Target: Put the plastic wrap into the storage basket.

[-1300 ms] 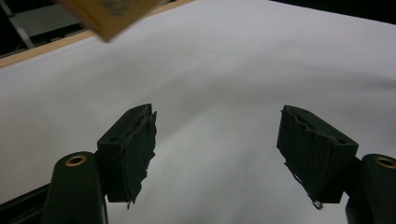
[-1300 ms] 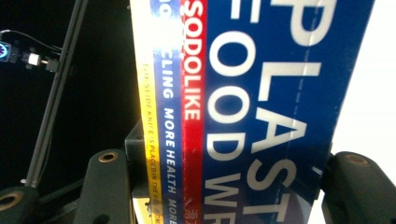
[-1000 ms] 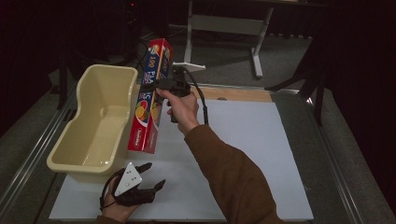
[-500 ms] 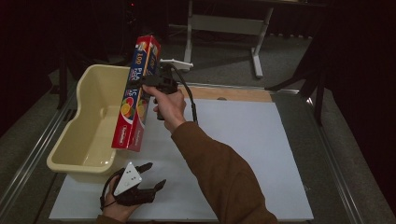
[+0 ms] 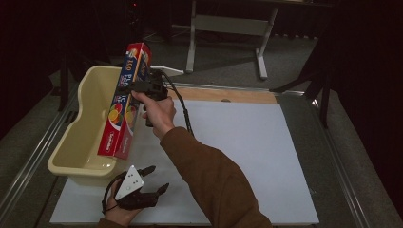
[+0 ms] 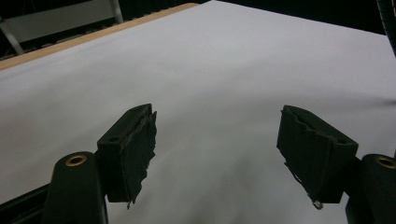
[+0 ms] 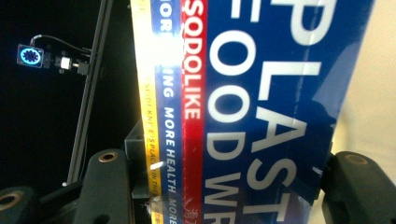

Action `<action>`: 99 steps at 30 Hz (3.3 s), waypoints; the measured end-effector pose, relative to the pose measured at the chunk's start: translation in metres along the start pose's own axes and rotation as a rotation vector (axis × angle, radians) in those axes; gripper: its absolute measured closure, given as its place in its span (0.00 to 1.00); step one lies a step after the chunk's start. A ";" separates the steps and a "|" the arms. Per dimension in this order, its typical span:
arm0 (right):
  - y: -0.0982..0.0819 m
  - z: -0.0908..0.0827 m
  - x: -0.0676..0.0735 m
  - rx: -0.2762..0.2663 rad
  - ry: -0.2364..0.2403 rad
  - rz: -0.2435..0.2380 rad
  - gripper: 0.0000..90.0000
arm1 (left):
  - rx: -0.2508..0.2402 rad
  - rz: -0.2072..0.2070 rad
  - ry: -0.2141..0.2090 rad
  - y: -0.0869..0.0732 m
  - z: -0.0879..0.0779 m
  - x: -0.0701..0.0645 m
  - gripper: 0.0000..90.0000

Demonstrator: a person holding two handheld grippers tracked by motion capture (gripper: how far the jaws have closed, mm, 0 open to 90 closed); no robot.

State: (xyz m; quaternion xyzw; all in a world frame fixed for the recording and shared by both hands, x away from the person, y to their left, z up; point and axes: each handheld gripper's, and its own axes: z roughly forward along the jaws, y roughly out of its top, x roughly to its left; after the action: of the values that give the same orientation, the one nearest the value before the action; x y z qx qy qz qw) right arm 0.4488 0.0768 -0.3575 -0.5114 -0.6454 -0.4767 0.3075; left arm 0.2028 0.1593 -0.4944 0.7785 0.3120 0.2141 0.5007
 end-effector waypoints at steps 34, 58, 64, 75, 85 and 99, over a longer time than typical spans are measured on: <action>-0.022 0.069 -0.016 0.045 -0.035 0.087 0.44 | -0.037 -0.053 0.036 -0.002 -0.009 0.011 0.30; -0.023 0.086 -0.026 0.060 -0.171 0.172 0.43 | -0.057 -0.081 0.045 -0.003 -0.013 0.017 0.30; -0.022 0.086 -0.023 0.076 -0.210 0.187 0.40 | -0.056 -0.084 0.048 -0.003 -0.015 0.019 0.30; -0.020 0.084 -0.021 0.117 -0.233 0.183 0.35 | -0.060 -0.089 0.054 -0.003 -0.015 0.019 0.31; -0.022 0.076 -0.015 0.116 -0.239 0.123 0.37 | -0.058 -0.083 0.056 -0.003 -0.016 0.019 0.31; -0.029 0.044 -0.001 0.156 -0.378 -0.296 0.43 | -0.049 -0.078 0.073 -0.004 -0.016 0.018 0.31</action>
State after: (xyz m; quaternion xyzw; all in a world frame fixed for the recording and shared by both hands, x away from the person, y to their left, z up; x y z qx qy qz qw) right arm 0.4256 0.1164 -0.3827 -0.4660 -0.7943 -0.3611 0.1465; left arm 0.2042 0.1837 -0.4909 0.7449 0.3549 0.2300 0.5160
